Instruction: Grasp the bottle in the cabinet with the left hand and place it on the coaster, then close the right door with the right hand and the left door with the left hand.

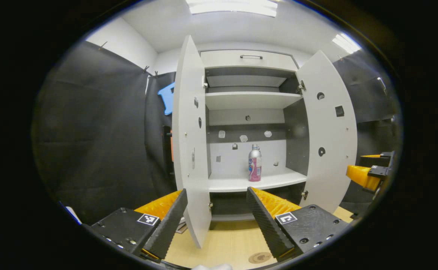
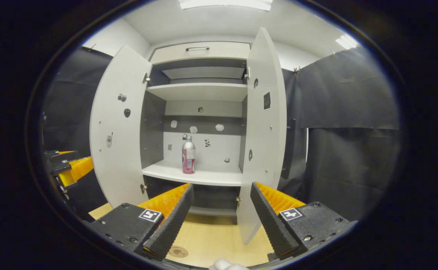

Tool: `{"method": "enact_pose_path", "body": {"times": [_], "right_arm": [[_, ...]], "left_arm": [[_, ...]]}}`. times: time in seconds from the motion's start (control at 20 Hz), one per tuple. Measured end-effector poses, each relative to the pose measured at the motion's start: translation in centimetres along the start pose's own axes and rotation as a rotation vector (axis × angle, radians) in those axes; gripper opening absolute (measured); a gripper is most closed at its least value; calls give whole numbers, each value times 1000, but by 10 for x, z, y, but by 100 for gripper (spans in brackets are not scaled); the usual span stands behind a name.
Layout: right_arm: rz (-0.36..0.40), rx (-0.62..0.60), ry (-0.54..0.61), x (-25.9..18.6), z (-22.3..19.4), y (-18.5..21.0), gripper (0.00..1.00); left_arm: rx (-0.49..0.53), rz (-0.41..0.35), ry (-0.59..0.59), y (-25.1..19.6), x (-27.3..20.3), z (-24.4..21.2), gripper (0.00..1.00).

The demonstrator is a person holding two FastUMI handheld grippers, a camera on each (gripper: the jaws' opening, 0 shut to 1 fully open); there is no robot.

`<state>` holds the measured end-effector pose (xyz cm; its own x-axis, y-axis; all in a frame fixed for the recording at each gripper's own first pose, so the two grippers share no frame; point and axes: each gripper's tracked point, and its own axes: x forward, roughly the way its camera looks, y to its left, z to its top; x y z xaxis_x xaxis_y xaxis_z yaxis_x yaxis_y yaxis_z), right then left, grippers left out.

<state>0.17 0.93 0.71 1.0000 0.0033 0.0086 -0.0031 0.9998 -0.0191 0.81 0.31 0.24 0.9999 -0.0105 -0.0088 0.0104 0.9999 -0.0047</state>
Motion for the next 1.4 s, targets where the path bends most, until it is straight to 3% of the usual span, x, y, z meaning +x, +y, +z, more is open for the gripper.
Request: {"method": "enact_pose_path", "body": {"times": [0.05, 0.5, 0.65, 0.7, 1.0, 1.4], "right_arm": [[1, -1, 1, 0, 0, -1, 97], [1, 1, 2, -1, 11, -6, 97], [-7, 2, 12, 2, 13, -7, 97], [-8, 4, 12, 3, 15, -7, 99], [-30, 12, 22, 6, 23, -12, 99], [-53, 1, 55, 24, 23, -23, 97]], "left_arm": [[0, -3, -2, -2, 1, 0, 97], [-9, -54, -13, -29, 53, 12, 100], [-35, -87, -31, -49, 92, 22, 96], [-40, -100, -38, -57, 106, 25, 100], [-57, -154, -61, -103, 205, 37, 100], [-69, -146, -57, -158, 334, 25, 97]]}}
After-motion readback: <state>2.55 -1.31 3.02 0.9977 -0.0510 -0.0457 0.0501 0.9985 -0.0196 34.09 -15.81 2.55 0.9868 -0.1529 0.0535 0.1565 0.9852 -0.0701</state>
